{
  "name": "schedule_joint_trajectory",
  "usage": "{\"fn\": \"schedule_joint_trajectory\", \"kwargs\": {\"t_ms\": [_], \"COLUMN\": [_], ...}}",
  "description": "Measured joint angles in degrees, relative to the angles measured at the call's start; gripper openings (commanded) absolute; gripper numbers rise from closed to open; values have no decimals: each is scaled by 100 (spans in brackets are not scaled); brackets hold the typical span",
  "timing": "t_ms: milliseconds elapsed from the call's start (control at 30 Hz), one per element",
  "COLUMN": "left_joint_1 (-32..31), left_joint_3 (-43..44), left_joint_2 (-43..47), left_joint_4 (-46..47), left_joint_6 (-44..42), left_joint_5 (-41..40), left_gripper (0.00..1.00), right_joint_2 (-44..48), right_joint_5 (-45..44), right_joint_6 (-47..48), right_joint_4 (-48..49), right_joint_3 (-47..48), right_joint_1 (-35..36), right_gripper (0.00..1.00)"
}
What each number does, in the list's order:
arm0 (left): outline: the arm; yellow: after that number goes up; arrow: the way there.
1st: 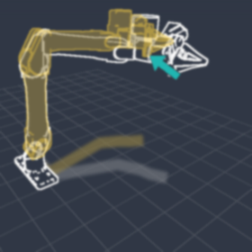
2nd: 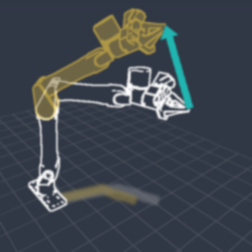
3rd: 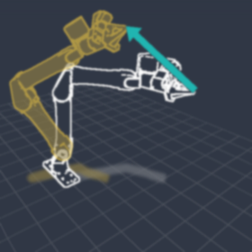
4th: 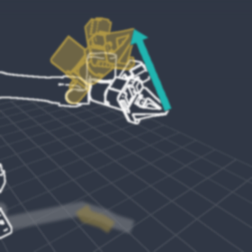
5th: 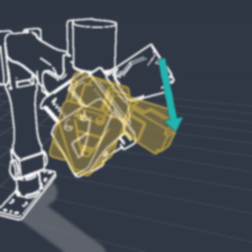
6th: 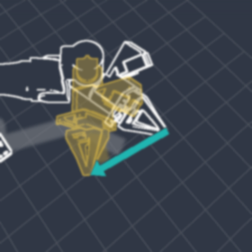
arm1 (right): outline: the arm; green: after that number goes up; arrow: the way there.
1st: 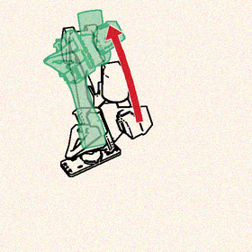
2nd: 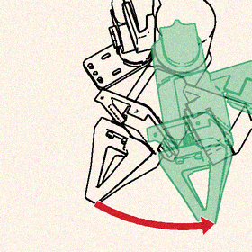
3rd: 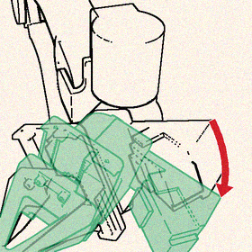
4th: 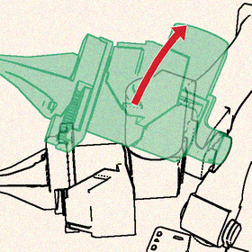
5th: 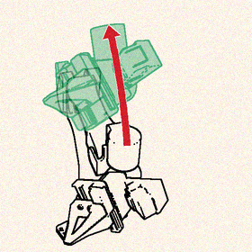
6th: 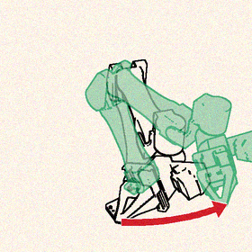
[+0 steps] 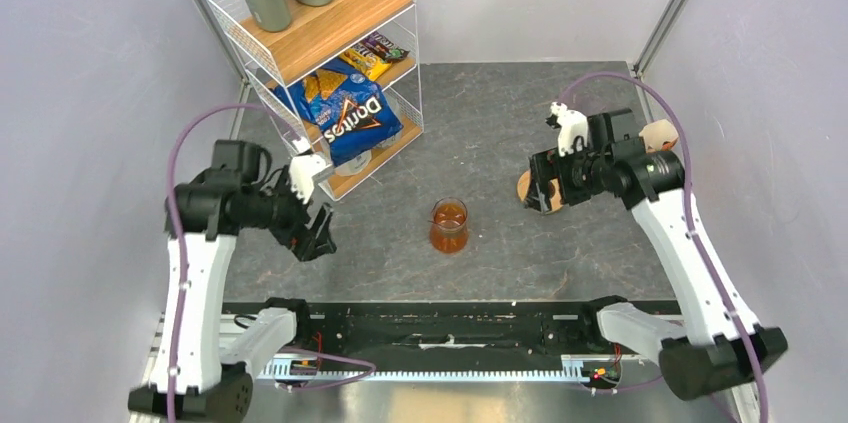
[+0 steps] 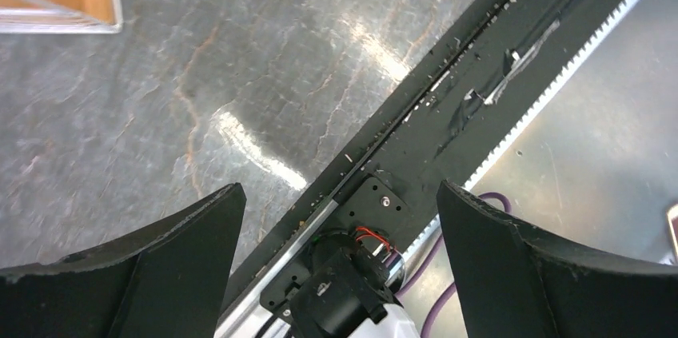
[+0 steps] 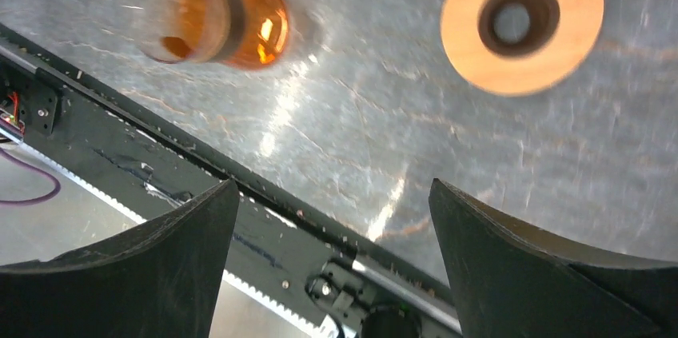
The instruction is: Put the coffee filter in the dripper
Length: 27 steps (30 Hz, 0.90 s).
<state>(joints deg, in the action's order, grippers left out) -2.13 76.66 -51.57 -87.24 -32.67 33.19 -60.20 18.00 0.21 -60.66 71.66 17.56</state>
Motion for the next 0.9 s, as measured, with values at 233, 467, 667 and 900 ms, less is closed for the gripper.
{"fn": "schedule_joint_trajectory", "kwargs": {"t_ms": [233, 467, 667, 900], "left_joint_1": [-1781, -2487, -2691, -2837], "left_joint_3": [-588, -667, -667, -669], "left_joint_2": [-535, -511, -527, -505], "left_joint_4": [695, 1331, 1895, 2376], "left_joint_6": [-85, -63, 116, 444], "left_joint_5": [-361, -476, -481, -468], "left_gripper": [96, 96, 96, 94], "right_joint_2": [-1043, -1897, -2251, -3077], "right_joint_5": [686, 859, 708, 518], "right_joint_6": [743, 1126, 876, 527], "right_joint_4": [-684, -400, 614, 1773], "right_joint_3": [170, 70, -643, -951], "right_joint_1": [-1759, -2723, -2820, -2820], "right_gripper": [97, 96, 96, 94]}}
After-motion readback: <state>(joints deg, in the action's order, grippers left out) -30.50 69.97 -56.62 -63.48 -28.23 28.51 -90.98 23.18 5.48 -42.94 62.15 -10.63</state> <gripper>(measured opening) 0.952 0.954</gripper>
